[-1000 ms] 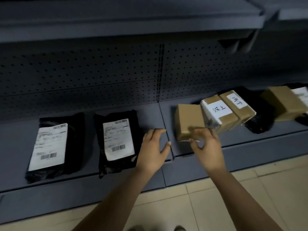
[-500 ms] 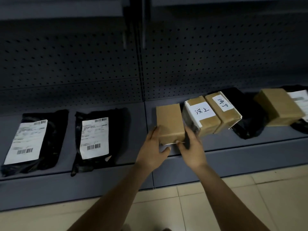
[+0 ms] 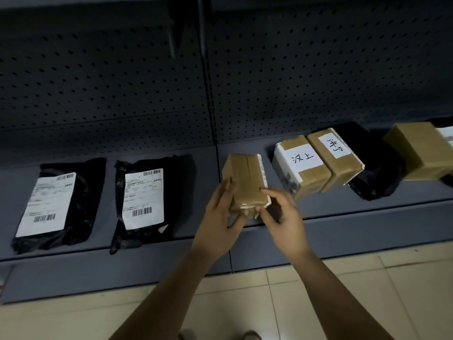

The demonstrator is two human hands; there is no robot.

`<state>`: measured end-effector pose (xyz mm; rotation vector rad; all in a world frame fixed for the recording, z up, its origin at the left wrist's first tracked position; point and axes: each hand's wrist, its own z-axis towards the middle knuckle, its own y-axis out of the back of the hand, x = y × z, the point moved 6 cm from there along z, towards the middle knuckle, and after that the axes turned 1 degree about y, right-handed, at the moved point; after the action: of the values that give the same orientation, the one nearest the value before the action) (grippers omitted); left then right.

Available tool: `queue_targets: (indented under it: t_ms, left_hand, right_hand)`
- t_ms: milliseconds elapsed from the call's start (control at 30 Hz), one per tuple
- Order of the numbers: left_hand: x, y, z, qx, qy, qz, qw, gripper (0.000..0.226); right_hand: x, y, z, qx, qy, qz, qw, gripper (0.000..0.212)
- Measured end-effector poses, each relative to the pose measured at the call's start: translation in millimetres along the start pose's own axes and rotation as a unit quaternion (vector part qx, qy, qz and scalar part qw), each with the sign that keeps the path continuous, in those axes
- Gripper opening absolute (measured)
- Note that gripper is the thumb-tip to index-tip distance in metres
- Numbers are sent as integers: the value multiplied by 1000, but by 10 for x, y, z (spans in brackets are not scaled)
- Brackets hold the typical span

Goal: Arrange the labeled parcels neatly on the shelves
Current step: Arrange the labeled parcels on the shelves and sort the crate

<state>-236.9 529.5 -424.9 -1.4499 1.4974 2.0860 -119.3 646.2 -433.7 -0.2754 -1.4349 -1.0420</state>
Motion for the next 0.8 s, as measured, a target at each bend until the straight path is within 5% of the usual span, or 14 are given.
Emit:
queue_targets:
  t_ms: [400, 800]
  left_hand:
    - [311, 223, -54, -9, 59, 35, 998, 71]
    - [586, 309, -194, -2, 138, -85, 987, 62]
  right_hand:
    - [-146, -515, -29, 94, -180, 56, 977, 69]
    - [221, -552, -65, 36, -50, 6, 998, 45]
